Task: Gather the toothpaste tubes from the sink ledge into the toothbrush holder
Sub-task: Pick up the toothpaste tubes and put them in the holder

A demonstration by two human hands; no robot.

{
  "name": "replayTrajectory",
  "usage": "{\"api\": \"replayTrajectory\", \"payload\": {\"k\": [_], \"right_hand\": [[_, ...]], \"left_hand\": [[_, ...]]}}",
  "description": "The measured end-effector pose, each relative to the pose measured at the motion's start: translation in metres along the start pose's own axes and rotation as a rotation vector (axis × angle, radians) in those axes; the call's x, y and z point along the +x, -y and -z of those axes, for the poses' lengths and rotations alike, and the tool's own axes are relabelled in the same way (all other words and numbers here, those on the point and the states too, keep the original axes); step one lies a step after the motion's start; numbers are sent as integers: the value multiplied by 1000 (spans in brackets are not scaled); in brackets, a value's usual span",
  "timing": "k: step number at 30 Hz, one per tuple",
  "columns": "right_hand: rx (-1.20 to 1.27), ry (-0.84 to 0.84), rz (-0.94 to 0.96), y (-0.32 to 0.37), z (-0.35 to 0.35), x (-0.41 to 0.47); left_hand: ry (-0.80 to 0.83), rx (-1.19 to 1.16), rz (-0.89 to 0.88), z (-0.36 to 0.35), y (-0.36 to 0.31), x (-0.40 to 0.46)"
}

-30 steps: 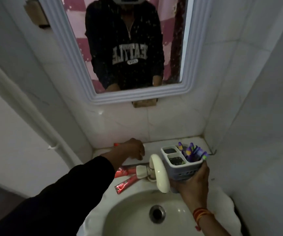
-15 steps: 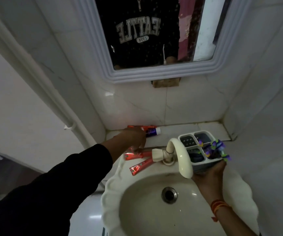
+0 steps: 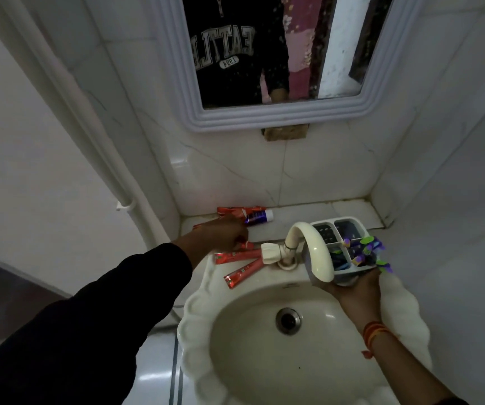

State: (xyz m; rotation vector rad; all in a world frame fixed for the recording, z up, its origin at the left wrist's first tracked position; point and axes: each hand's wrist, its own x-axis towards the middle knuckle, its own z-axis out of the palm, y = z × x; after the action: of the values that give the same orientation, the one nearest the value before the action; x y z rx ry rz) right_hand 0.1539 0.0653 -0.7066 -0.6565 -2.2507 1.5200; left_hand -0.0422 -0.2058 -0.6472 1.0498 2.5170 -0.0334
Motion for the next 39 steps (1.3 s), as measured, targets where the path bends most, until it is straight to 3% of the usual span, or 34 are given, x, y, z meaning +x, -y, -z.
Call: {"api": "replayTrajectory", "payload": {"k": [11,13,16,19,24,28,31,33,36,39], "right_hand": [[40,27,-60,-1,3,1],[34,40,-38,-2,6,2],[99,61,-29,0,10,6],[169,102,-44,-7,14,12],[198,118,-3,-6,21,12],[227,127,37,-6,25,14],[246,164,43,-11,27,17],[245,186,41,-15,28,20],[260,203,34,-19,29,22],[294,215,18,-20,29,24]], "left_hand": [[-359,-534,23,47,-32,-3],[-325,-505,-34,75,-51,0],[-239,-238,-120,125,-91,9],[-120,-12,-93,158,-141,30],[84,151,-44,159,-210,80],[80,60,-2,141,-228,102],[137,-201,58,139,-219,102],[164,-451,186,144,-208,100],[30,-320,276,150,-174,93],[23,-140,360,136,-138,85]]}}
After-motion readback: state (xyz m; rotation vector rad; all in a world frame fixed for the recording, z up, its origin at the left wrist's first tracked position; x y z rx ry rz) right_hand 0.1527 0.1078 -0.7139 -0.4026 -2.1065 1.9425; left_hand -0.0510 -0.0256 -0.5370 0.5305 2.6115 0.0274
